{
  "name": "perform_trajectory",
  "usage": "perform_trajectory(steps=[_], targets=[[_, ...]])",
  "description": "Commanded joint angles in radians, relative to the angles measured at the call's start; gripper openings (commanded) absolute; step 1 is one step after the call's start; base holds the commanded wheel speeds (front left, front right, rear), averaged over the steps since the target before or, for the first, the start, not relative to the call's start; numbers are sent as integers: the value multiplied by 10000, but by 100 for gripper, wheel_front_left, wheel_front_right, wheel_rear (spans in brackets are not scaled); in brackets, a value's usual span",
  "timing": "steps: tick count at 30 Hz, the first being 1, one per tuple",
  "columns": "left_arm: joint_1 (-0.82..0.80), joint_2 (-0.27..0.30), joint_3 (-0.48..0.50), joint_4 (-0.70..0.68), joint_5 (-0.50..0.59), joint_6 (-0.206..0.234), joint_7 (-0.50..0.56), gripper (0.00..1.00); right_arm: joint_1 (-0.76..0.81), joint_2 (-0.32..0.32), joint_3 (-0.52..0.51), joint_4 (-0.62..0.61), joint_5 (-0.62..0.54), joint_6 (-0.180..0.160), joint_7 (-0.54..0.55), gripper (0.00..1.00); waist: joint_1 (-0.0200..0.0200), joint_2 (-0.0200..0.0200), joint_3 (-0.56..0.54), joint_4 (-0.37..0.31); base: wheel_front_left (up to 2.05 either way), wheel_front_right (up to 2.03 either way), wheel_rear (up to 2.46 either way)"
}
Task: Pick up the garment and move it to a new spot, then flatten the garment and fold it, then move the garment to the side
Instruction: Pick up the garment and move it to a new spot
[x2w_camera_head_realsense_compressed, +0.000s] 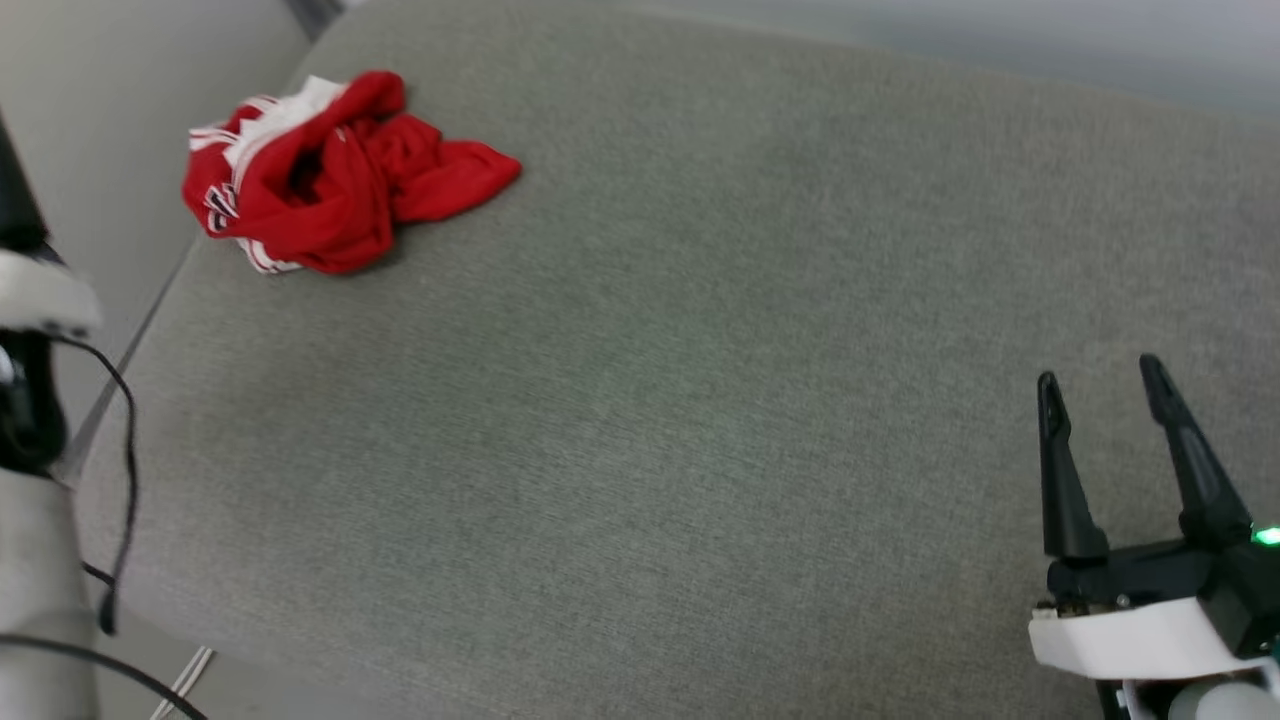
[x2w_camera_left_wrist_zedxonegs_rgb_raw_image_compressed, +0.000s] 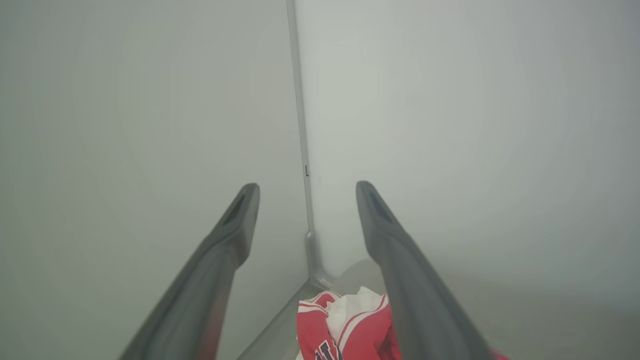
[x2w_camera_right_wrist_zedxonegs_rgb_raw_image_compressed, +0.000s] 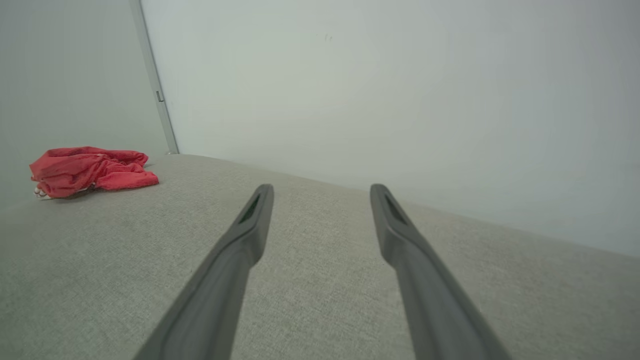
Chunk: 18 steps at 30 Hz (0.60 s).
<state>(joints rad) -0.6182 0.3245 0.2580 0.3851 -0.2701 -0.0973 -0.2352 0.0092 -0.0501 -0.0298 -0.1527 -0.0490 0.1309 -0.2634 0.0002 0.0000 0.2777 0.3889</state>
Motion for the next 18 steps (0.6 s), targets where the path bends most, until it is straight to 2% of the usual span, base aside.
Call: perform_trajectory(steps=[1, 9, 12, 15, 16, 18], targets=[[-622, 304, 21, 371, -208, -84, 191, 100, -331, -1, -14, -205, -165, -3, -21, 100, -2, 0, 913, -456, 0, 0, 0], [-3083, 1971, -556, 2436, -1438, -309, 2249, 100, -918, -3, -164, -1016, -634, -3, -21, 100, -2, 0, 2075, -858, 0, 0, 0], [-3607, 2606, -1461, 2778, -2186, -313, 3222, 100, -1045, 0, -201, -1293, -793, -3, -21, 100, -2, 0, 2430, -940, 0, 0, 0], [-3841, 2980, -2377, 3004, -3188, -314, 4218, 100, -1180, -3, -246, -1581, -891, -3, -21, 100, -2, 0, 2742, -936, 0, 0, 0], [-4002, 3176, -2834, 3128, -3982, -315, 4909, 100, -1257, -1, -154, -1770, -982, -3, -21, 100, -2, 0, 2943, -964, 0, 0, 0], [-4074, 3441, -3312, 3165, -4653, -316, 5580, 100, -1356, -3, -51, -1944, -1022, -3, -21, 100, -2, 0, 3155, -1035, 0, 0, 0]])
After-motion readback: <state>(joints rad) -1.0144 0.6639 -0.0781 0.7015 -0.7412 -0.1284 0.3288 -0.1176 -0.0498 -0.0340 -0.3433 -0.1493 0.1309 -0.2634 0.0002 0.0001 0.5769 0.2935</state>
